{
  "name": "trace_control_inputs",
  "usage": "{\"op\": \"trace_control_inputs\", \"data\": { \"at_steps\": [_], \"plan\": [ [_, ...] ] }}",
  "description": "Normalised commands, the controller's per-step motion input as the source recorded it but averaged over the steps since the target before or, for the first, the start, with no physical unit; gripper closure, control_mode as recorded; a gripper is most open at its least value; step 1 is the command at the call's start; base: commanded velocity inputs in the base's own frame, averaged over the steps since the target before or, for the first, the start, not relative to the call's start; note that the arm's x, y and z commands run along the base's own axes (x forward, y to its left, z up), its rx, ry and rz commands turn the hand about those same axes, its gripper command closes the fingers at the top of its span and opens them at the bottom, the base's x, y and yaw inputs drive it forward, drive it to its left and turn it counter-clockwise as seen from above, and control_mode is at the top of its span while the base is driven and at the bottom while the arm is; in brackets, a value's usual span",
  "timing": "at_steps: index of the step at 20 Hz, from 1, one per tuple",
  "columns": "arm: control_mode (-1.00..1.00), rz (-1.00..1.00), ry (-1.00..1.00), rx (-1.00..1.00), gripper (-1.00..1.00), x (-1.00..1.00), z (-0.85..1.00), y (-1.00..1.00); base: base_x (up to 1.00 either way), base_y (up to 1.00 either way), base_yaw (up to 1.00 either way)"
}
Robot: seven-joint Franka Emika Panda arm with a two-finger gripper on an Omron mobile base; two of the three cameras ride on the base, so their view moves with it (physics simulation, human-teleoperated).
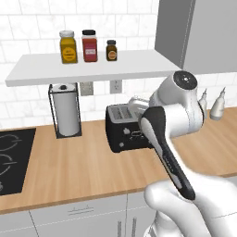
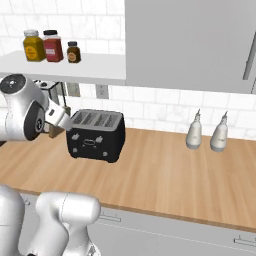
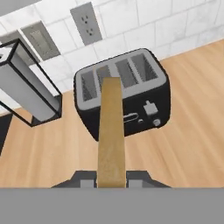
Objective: Start the toaster. Once the lever pops up, take the bread to the plate on the dining counter.
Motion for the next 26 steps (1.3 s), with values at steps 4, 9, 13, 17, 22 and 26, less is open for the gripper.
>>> {"op": "trace_control_inputs", "data": {
  "at_steps": [4, 9, 13, 17, 22, 26],
  "plan": [
    [-1.0, -0.03, 0.09, 0.0, 1.0, -1.0, 0.38, 0.0, 0.0, 0.0, 0.0],
    [-1.0, -0.01, 0.07, 0.0, 1.0, -0.76, 0.42, 0.0, 0.0, 0.0, 0.0],
    [-1.0, 0.0, 0.0, 0.0, 1.0, -0.47, 0.08, 0.0, 0.0, 0.0, 0.0],
    [1.0, 0.0, 0.0, 0.0, 1.0, -0.29, 0.0, 0.0, -0.12, 0.0, 0.0],
    [1.0, 0.0, 0.0, 0.0, 1.0, 0.0, 0.0, 0.0, -0.96, 0.01, -0.06],
    [1.0, 0.0, 0.0, 0.0, 1.0, 0.0, 0.0, 0.0, -0.83, 0.01, -0.51]
  ]
}}
